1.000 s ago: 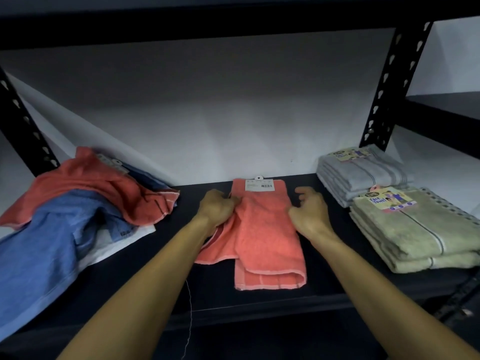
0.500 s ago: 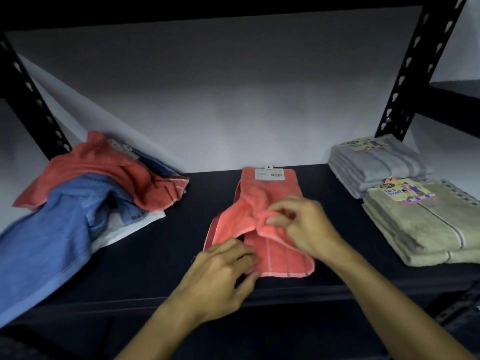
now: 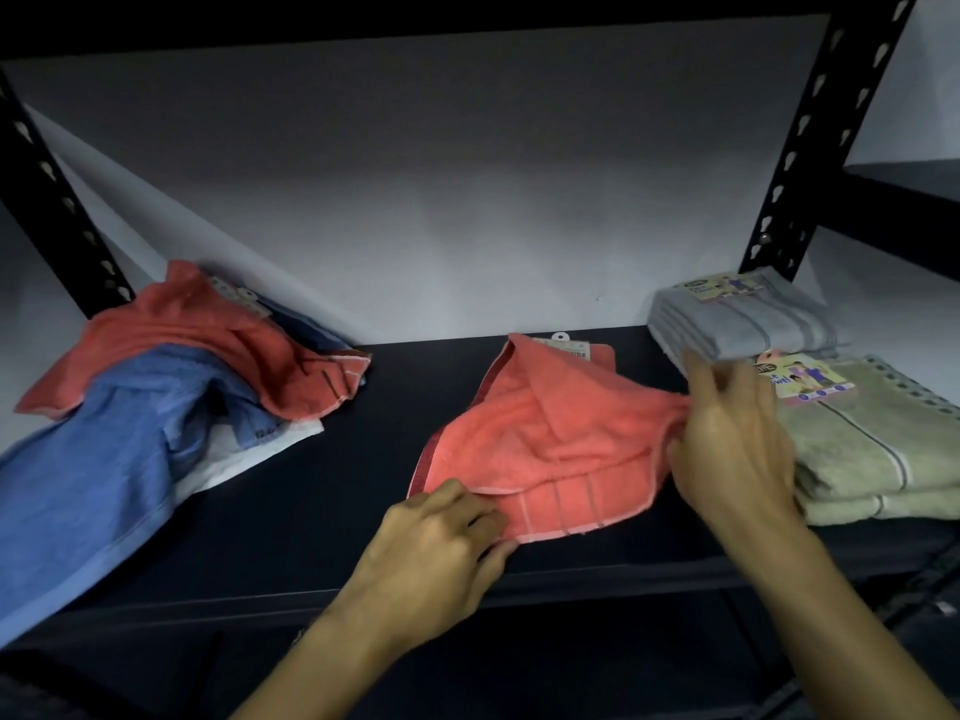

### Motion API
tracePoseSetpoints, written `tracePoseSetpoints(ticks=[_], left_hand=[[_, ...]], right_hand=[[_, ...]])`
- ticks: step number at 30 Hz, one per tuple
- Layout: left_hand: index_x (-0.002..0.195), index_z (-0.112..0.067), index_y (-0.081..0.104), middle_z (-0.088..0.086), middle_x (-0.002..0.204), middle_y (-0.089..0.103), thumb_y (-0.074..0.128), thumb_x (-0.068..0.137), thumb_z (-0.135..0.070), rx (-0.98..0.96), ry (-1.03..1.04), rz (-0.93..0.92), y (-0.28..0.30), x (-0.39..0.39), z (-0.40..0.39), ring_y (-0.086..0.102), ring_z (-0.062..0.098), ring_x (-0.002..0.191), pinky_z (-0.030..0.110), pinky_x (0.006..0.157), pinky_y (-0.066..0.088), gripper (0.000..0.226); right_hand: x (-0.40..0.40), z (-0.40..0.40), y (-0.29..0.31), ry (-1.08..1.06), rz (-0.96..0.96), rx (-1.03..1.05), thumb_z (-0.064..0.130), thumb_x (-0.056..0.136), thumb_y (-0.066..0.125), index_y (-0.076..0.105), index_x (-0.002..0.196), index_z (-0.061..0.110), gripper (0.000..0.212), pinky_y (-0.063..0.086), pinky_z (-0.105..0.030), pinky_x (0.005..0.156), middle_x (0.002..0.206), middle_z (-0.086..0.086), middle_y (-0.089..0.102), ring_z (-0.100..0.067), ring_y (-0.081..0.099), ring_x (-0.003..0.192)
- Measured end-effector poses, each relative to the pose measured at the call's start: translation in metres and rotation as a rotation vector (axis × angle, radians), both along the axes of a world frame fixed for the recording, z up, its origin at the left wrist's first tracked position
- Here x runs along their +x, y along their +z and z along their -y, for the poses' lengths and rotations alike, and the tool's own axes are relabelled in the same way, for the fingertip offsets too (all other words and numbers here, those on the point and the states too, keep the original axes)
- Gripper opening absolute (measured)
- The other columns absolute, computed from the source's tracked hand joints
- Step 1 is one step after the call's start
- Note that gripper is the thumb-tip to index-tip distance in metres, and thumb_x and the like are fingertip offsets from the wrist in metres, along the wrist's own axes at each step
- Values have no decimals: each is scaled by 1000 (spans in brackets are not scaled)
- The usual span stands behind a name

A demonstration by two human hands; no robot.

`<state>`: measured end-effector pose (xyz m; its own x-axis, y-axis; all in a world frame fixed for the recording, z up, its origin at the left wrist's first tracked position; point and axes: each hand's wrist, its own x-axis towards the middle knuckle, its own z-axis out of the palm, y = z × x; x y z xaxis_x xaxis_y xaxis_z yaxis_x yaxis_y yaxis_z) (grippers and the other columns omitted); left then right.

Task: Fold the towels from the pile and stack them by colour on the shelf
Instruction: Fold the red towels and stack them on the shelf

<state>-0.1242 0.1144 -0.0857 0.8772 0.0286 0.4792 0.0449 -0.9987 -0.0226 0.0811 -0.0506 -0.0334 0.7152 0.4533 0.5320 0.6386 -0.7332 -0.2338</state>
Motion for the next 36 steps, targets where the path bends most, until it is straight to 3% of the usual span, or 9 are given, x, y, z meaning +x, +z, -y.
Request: tracePoseSetpoints(ticks=[3, 7, 11, 16, 21, 24, 28, 31, 36], left_hand=[[92, -21, 75, -10, 87, 70, 52, 96, -40, 16, -4, -3, -1, 1, 0, 63, 10, 80, 31, 60, 56, 30], [89, -23, 74, -11, 84, 69, 50, 96, -39, 29, 1, -12, 1, 0, 1, 62, 10, 77, 31, 55, 54, 30], [86, -22, 73, -9, 85, 69, 49, 97, -35, 56, 27, -11, -4, 0, 5, 63, 13, 77, 32, 55, 54, 29], [84, -19, 73, -6, 85, 70, 51, 96, -30, 73, 52, 3, -10, 0, 9, 64, 14, 76, 32, 52, 54, 27], [90, -19, 74, -8, 90, 71, 52, 95, -32, 45, 39, -23, -7, -1, 7, 64, 12, 77, 30, 53, 54, 26], [96, -21, 74, -10, 96, 72, 47, 96, -36, 22, 17, -70, -3, -2, 4, 64, 10, 82, 29, 57, 56, 31], [101, -24, 74, -12, 101, 70, 49, 96, -40, -6, -42, -89, 3, -5, -3, 62, 7, 92, 27, 63, 57, 30], [102, -27, 75, -15, 106, 69, 53, 93, -47, -43, -50, -80, 11, -3, -15, 60, 4, 100, 21, 71, 56, 31], [114, -28, 71, -17, 120, 65, 45, 96, -52, -120, -31, -151, 15, 11, -50, 52, -1, 116, 15, 88, 43, 40]], right_hand=[[-25, -12, 6, 405, 281, 16, -4, 65, 69, 63, 119, 11, 56, 46, -33, 46, 105, -10, 59, -31, 56, 95], [-26, -32, -16, 713, 218, -264, 37, 71, 80, 71, 108, 21, 41, 50, -27, 55, 90, 6, 64, -15, 59, 84], [-17, -42, -21, 735, -60, -59, 19, 86, 71, 74, 99, 17, 14, 55, -38, 71, 91, 6, 67, -12, 57, 85], [5, -42, 4, 680, -228, 242, 8, 92, 61, 70, 112, 22, 26, 47, -33, 90, 103, 14, 63, -9, 56, 99], [12, -15, 11, 732, -65, 17, 6, 91, 60, 68, 104, 27, 25, 49, -39, 72, 88, 27, 48, -13, 49, 88], [5, 4, -2, 655, 53, -263, 14, 83, 61, 68, 94, 24, 17, 51, -35, 72, 91, 11, 57, -20, 55, 91], [-14, 10, -8, 631, 30, -369, 26, 62, 60, 68, 109, 22, 47, 46, -38, 97, 118, -1, 53, -24, 50, 115], [-31, -5, -10, 799, 7, -362, 35, 80, 64, 60, 126, 26, 47, 27, -34, 110, 131, 5, 49, -15, 41, 124], [-30, -32, -26, 785, -198, -307, 46, 94, 54, 56, 132, 33, 40, 24, -24, 108, 124, 19, 52, -4, 41, 116]])
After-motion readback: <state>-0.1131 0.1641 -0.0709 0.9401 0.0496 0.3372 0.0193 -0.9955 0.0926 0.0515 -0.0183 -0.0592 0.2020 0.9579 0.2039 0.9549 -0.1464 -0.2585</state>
